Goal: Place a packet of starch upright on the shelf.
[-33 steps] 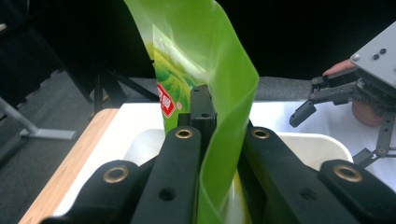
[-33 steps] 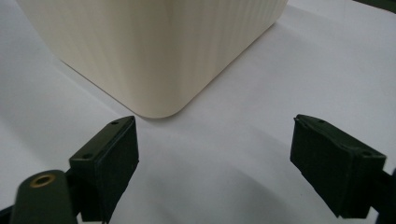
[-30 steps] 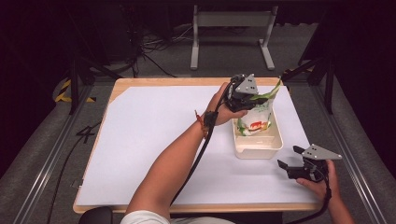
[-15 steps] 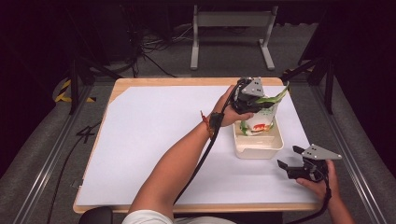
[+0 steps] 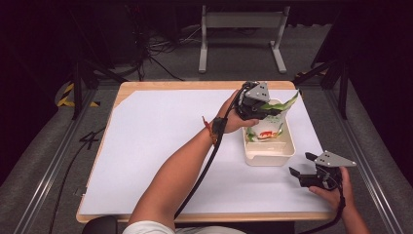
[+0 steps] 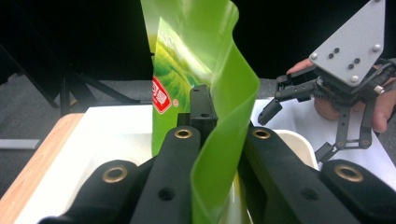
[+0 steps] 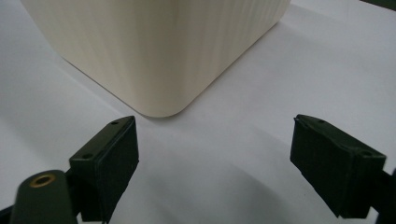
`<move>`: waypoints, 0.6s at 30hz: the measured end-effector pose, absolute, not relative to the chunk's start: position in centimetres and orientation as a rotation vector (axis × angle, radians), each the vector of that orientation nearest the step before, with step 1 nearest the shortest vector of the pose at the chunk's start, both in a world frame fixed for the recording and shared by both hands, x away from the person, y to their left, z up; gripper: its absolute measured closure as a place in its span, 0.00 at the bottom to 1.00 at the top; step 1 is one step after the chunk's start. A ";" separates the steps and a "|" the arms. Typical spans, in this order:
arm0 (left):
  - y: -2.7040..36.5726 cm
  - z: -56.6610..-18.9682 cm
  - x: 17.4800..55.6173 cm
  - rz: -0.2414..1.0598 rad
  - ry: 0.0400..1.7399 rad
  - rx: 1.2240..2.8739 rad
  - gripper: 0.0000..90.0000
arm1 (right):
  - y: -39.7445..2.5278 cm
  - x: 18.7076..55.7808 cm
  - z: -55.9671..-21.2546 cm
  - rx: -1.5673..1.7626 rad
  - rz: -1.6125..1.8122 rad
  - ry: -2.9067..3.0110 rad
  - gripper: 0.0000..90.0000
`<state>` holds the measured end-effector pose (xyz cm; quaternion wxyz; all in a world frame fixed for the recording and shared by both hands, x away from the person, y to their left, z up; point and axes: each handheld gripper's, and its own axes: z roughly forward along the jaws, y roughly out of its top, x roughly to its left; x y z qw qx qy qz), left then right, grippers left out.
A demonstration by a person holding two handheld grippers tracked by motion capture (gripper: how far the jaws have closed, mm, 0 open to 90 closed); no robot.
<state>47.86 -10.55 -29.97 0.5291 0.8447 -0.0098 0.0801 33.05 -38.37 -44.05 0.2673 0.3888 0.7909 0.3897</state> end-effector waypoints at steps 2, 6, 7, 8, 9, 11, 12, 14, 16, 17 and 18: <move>-10.6 -30.2 48.0 0.174 -0.027 2.009 0.96 | -38.3 33.1 -44.1 1.047 1.052 2.135 0.16; -10.8 -30.6 48.0 0.189 -0.027 2.025 0.96 | -38.3 33.0 -44.1 1.047 1.048 2.135 0.17; -10.8 -30.7 48.0 0.181 -0.035 2.023 0.96 | -38.3 33.0 -44.1 1.048 1.048 2.135 0.16; -10.9 -30.8 47.9 0.184 -0.038 2.024 0.96 | -38.3 33.0 -44.1 1.047 1.047 2.135 0.17; -10.9 -30.9 47.8 0.191 -0.041 2.030 0.95 | -38.3 33.0 -44.1 1.046 1.048 2.135 0.16; -10.9 -31.6 47.9 0.175 -0.024 2.033 0.95 | -38.3 33.0 -44.1 1.048 1.047 2.134 0.16; -10.9 -31.6 47.9 0.175 -0.024 2.033 0.95 | -38.3 33.0 -44.1 1.046 1.046 2.136 0.16; -10.8 -32.1 48.0 0.168 -0.018 2.031 0.95 | -38.3 33.0 -44.1 1.045 1.045 2.137 0.17; -10.7 -32.3 48.0 0.167 -0.013 2.033 0.95 | -38.3 33.1 -44.1 1.046 1.046 2.137 0.17; -10.7 -32.4 48.0 0.172 -0.012 2.030 0.95 | -38.3 33.1 -44.1 1.045 1.047 2.137 0.17; -10.7 -32.4 48.0 0.170 -0.006 2.029 0.95 | -38.3 33.1 -44.1 1.046 1.046 2.136 0.17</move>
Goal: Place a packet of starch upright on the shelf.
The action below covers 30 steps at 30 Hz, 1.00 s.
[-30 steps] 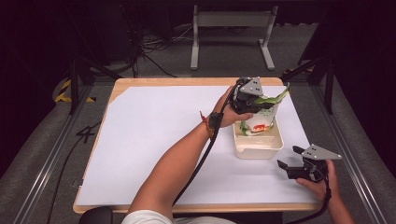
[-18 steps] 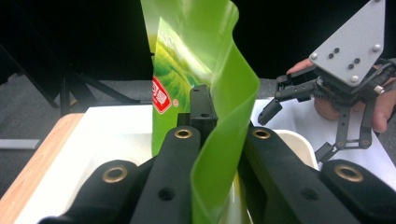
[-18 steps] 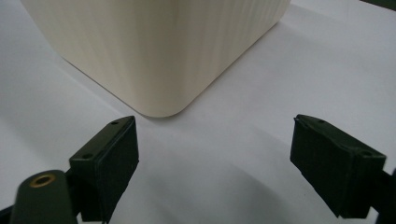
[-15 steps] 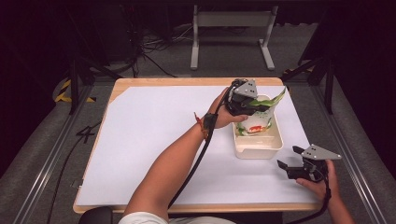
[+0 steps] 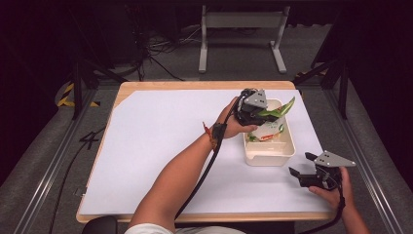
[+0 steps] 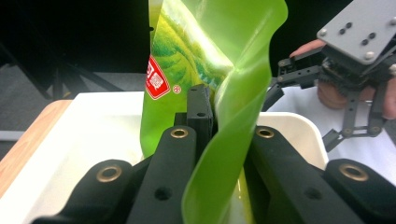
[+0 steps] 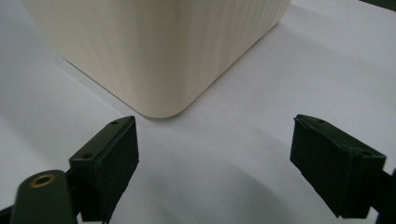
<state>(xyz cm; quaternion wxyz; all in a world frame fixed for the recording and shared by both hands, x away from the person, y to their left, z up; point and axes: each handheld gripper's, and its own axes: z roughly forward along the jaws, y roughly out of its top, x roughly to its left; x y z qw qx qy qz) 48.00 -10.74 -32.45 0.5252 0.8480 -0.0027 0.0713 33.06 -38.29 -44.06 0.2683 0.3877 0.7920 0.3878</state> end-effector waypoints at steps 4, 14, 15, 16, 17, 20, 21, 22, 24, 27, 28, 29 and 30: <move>-10.8 -32.7 47.8 0.191 -0.004 2.041 0.94 | -38.2 33.1 -44.1 1.046 1.043 2.138 0.17; -10.5 -33.3 48.4 0.247 0.117 2.018 0.63 | -38.2 33.1 -44.1 1.051 1.041 2.139 0.17; -10.5 -33.3 48.5 0.250 0.129 2.017 0.59 | -38.2 33.2 -44.1 1.048 1.040 2.141 0.17; -10.4 -33.3 48.6 0.241 0.135 2.014 0.58 | -38.2 33.1 -44.1 1.050 1.043 2.140 0.17; -10.3 -33.4 48.7 0.228 0.138 2.012 0.58 | -38.2 33.1 -44.1 1.050 1.043 2.140 0.17; -10.1 -33.5 48.9 0.190 0.140 2.022 0.59 | -38.3 33.1 -44.1 1.053 1.044 2.138 0.17; -10.0 -33.5 48.9 0.181 0.142 2.043 0.62 | -38.3 33.2 -44.1 1.050 1.039 2.141 0.17; -10.0 -33.5 48.9 0.164 0.141 2.053 0.64 | -38.3 33.2 -44.1 1.051 1.035 2.143 0.17; -10.0 -33.6 49.0 0.152 0.136 2.062 0.69 | -38.2 33.2 -44.1 1.052 1.034 2.144 0.17; -10.0 -33.4 48.7 0.154 0.102 2.093 0.77 | -38.2 33.2 -44.1 1.052 1.037 2.140 0.17; -9.9 -33.4 48.6 0.152 0.095 2.095 0.87 | -38.3 33.2 -44.1 1.053 1.037 2.141 0.17; -9.9 -33.3 48.6 0.117 0.063 2.111 0.88 | -38.2 33.2 -44.1 1.054 1.037 2.141 0.17; -9.9 -33.2 48.5 0.123 0.048 2.107 0.90 | -38.3 33.2 -44.1 1.054 1.037 2.141 0.17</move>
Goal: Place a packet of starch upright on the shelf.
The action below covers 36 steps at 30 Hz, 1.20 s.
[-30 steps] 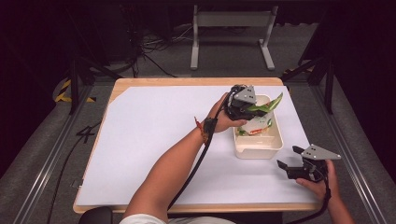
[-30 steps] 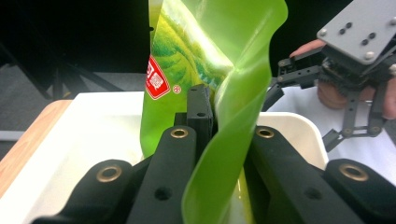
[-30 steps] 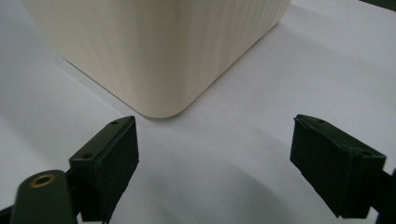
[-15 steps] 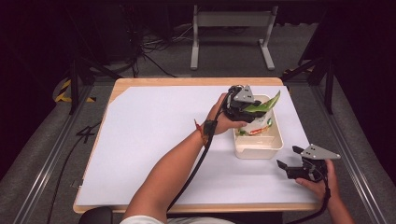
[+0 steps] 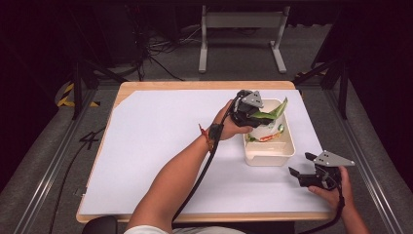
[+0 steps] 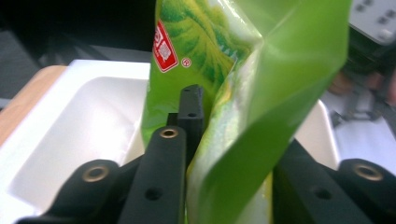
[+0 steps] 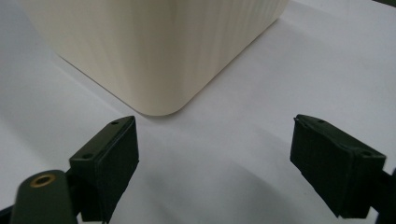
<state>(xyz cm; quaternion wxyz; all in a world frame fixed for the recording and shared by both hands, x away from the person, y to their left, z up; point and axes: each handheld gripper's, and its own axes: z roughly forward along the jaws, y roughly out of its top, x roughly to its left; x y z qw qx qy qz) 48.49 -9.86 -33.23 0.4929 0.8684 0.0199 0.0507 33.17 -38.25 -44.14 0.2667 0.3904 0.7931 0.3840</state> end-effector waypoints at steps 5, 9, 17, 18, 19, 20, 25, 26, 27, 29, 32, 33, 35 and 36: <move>-9.3 -32.8 48.8 0.077 0.015 2.083 0.96 | -38.3 33.1 -44.1 1.059 1.044 2.138 0.17; -8.4 -32.1 49.1 0.040 -0.027 2.051 0.98 | -38.4 33.2 -44.1 1.062 1.052 2.138 0.17; -9.2 -32.8 49.6 0.004 -0.033 2.065 0.97 | -38.3 33.1 -44.1 1.060 1.048 2.136 0.17; -9.3 -32.8 49.5 0.020 -0.034 2.069 0.97 | -38.3 33.1 -44.1 1.060 1.048 2.136 0.17; -9.5 -32.8 49.4 0.027 -0.037 2.071 0.97 | -38.4 33.1 -44.1 1.059 1.048 2.134 0.17; -10.0 -33.0 49.3 0.051 -0.038 2.101 0.97 | -38.3 33.1 -44.1 1.061 1.048 2.135 0.17; -10.4 -33.2 49.3 0.090 -0.004 2.116 0.95 | -38.3 33.1 -44.1 1.054 1.044 2.137 0.17; -10.4 -33.4 49.3 0.105 0.012 2.110 0.94 | -38.3 33.1 -44.1 1.055 1.045 2.136 0.17; -10.2 -33.8 49.5 0.096 0.023 2.117 0.94 | -38.3 33.1 -44.1 1.054 1.041 2.138 0.17; -10.2 -34.3 49.5 0.087 0.037 2.129 0.94 | -38.2 33.2 -44.1 1.051 1.037 2.140 0.17; -10.2 -34.7 49.4 0.104 0.058 2.120 0.94 | -38.2 33.2 -44.1 1.055 1.034 2.143 0.17; -10.2 -34.8 49.4 0.110 0.065 2.116 0.93 | -38.2 33.2 -44.1 1.055 1.035 2.142 0.17; -10.2 -34.8 49.3 0.120 0.072 2.112 0.92 | -38.2 33.2 -44.1 1.054 1.033 2.141 0.17; -10.1 -35.0 49.3 0.111 0.066 2.109 0.90 | -38.2 33.2 -44.1 1.052 1.031 2.141 0.17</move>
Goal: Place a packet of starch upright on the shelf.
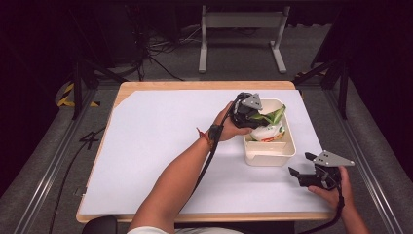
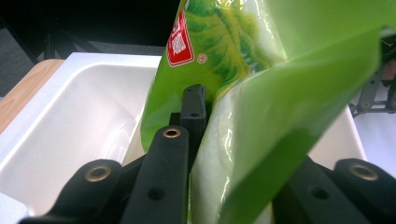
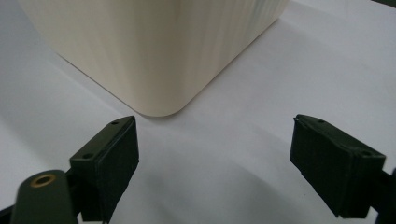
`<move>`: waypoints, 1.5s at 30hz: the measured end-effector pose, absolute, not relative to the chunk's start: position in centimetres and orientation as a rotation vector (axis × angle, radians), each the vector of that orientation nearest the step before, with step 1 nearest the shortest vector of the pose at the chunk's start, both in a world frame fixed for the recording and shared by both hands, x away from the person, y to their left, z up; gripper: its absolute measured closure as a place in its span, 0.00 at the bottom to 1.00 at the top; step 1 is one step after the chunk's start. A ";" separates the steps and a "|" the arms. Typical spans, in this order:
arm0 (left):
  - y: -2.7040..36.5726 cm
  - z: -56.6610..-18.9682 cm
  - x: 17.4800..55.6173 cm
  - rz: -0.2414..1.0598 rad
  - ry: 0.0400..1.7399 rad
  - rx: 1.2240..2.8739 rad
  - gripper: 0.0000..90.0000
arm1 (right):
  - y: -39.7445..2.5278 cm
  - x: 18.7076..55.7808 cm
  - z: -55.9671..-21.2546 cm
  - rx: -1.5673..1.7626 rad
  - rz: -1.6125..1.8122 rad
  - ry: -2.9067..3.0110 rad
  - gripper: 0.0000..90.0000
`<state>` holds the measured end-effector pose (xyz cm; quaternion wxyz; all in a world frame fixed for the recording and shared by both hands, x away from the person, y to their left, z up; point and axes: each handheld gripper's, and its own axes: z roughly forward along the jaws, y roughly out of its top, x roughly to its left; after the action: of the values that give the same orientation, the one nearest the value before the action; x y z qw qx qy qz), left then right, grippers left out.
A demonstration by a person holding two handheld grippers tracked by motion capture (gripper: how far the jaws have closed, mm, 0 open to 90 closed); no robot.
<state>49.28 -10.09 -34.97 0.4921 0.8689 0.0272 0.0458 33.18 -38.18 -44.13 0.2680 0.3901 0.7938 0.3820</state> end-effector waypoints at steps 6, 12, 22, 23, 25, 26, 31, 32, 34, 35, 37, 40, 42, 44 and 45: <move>-9.6 -35.7 49.3 0.080 0.060 2.107 0.86 | -38.2 33.2 -44.1 1.058 1.031 2.143 0.17; -9.4 -36.4 48.8 0.097 0.041 2.130 0.87 | -38.2 33.2 -44.1 1.056 1.029 2.142 0.17; -9.2 -36.6 48.7 0.099 0.068 2.115 0.82 | -38.2 33.2 -44.1 1.054 1.030 2.141 0.17; -9.2 -36.5 48.6 0.125 0.078 2.118 0.82 | -38.2 33.2 -44.1 1.052 1.032 2.142 0.17; -9.0 -36.2 48.4 0.144 0.085 2.118 0.73 | -38.2 33.2 -44.1 1.050 1.030 2.141 0.17; -8.9 -36.0 48.3 0.163 0.081 2.125 0.72 | -38.2 33.2 -44.1 1.050 1.031 2.141 0.17; -8.9 -35.5 47.9 0.224 0.089 2.149 0.58 | -38.2 33.1 -44.1 1.052 1.029 2.139 0.17; -8.8 -35.3 47.7 0.239 0.078 2.156 0.57 | -38.2 33.1 -44.0 1.053 1.031 2.137 0.17; -8.8 -35.2 47.7 0.263 0.080 2.162 0.56 | -38.2 33.1 -44.0 1.053 1.031 2.136 0.17; -8.7 -35.1 47.6 0.275 0.086 2.167 0.53 | -38.2 33.1 -44.0 1.053 1.030 2.137 0.17; -8.6 -34.9 47.6 0.282 0.083 2.181 0.50 | -38.2 33.1 -44.0 1.049 1.030 2.139 0.17; -8.3 -34.8 47.4 0.305 0.104 2.182 0.41 | -38.2 33.1 -44.0 1.050 1.029 2.137 0.17; -8.1 -34.6 47.3 0.339 0.118 2.193 0.37 | -38.2 33.1 -44.0 1.050 1.032 2.135 0.17; -8.0 -34.4 47.1 0.352 0.111 2.196 0.31 | -38.2 33.1 -44.0 1.050 1.030 2.134 0.17; -7.8 -34.4 47.0 0.364 0.115 2.201 0.31 | -38.2 33.1 -44.0 1.048 1.030 2.134 0.17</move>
<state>47.01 -7.84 -34.36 0.4386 0.8854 0.0464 0.1464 33.08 -38.22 -43.99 0.2719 0.3893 0.7925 0.3827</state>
